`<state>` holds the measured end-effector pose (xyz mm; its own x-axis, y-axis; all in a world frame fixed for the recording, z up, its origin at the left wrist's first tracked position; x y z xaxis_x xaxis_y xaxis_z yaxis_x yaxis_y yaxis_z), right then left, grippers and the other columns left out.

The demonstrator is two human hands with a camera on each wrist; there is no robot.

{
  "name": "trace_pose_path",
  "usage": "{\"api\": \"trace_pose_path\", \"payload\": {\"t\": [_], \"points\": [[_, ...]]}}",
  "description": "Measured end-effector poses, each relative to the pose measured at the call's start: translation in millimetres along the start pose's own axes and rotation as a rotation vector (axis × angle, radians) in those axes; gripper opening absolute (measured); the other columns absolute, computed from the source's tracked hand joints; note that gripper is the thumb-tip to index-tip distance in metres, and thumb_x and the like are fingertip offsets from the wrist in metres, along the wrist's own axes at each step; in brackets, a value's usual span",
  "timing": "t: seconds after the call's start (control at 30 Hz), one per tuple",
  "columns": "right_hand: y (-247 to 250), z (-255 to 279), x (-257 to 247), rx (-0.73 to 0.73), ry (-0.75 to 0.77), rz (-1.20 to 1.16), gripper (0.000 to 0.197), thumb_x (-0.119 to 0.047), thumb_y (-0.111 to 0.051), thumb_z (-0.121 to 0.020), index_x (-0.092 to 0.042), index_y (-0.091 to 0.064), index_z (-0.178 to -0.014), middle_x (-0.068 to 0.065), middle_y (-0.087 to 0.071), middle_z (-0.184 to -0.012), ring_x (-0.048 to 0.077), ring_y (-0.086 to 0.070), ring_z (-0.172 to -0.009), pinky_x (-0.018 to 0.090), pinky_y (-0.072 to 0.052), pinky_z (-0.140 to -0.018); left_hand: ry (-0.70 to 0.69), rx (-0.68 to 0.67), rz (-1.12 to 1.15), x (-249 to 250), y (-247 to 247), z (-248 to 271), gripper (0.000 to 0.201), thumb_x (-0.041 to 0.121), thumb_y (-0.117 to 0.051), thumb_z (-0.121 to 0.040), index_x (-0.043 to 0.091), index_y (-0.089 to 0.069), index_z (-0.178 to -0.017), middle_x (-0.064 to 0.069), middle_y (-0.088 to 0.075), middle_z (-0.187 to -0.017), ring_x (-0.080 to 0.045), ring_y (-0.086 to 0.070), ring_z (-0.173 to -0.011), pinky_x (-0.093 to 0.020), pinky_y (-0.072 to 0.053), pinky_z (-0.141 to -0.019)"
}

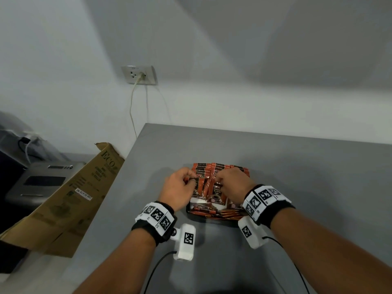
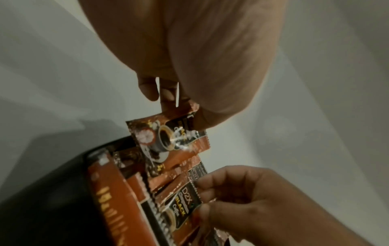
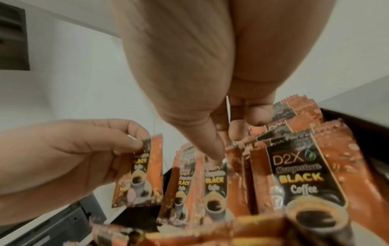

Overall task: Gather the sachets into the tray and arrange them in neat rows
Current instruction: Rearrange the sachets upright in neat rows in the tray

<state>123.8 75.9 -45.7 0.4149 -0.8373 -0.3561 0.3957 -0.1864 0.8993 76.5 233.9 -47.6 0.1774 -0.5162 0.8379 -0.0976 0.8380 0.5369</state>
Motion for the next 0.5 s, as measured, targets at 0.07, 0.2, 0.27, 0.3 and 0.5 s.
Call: {"api": "trace_pose_path", "payload": {"t": [0.07,0.2,0.27,0.3,0.5], "points": [[9.3,5.1,2.7,0.033,-0.007,-0.035,0.026,0.002,-0.059,-0.089,-0.016,-0.072,-0.102,-0.001,-0.070,-0.102,0.016,-0.065,-0.093,0.028,-0.055,-0.084,-0.013,-0.021,-0.082,4.7,-5.0,-5.1,0.018,0.015,-0.060,-0.093,0.031,-0.064,-0.086,0.011,-0.066,-0.071,0.002,-0.055,-0.053,-0.017,-0.043,-0.054],[20.2,26.8,7.2,-0.010,0.025,-0.105,0.016,-0.018,-0.064,-0.092,-0.021,-0.073,-0.105,-0.009,-0.067,-0.103,0.004,-0.061,-0.090,0.013,-0.046,-0.073,-0.007,-0.073,-0.088,4.9,-16.1,-14.7,0.017,0.014,-0.062,-0.092,0.029,-0.067,-0.085,0.010,-0.063,-0.066,-0.006,-0.055,-0.053,-0.021,-0.044,-0.054],[15.3,39.7,10.3,-0.089,0.037,-0.145,0.017,-0.024,-0.065,-0.093,-0.023,-0.073,-0.108,-0.011,-0.068,-0.108,0.001,-0.062,-0.092,0.012,-0.046,-0.072,-0.005,-0.078,-0.062,4.3,-18.2,-19.0,0.019,0.009,-0.063,-0.091,0.027,-0.067,-0.084,0.008,-0.066,-0.069,-0.005,-0.059,-0.056,-0.020,-0.047,-0.057],[11.9,46.1,12.2,-0.126,0.041,-0.170,0.019,-0.026,-0.066,-0.093,-0.024,-0.073,-0.110,-0.011,-0.068,-0.112,0.002,-0.063,-0.095,0.013,-0.048,-0.074,-0.004,-0.082,-0.067,3.5,-19.5,-20.3,0.020,0.008,-0.063,-0.091,0.026,-0.067,-0.083,0.007,-0.069,-0.073,-0.005,-0.062,-0.059,-0.020,-0.048,-0.059],[-7.4,68.2,16.8,-0.218,0.059,-0.148,0.038,-0.033,-0.073,-0.085,-0.026,-0.069,-0.122,-0.015,-0.064,-0.117,0.001,-0.054,-0.098,0.015,-0.039,-0.080,-0.029,-0.090,-0.266,-1.3,-22.5,-17.7,0.017,0.010,-0.064,-0.090,0.025,-0.070,-0.084,0.011,-0.070,-0.083,-0.004,-0.067,-0.070,-0.014,-0.053,-0.063]]}}
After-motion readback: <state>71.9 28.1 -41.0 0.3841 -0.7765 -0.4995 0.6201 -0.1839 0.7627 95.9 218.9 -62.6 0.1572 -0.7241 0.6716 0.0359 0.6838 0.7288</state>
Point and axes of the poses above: each hand's wrist, its own z-axis away from the middle knuckle, its own y-axis out of the back of the hand, x = y × z, the point moved 9 cm from there along -z, towards the middle knuckle
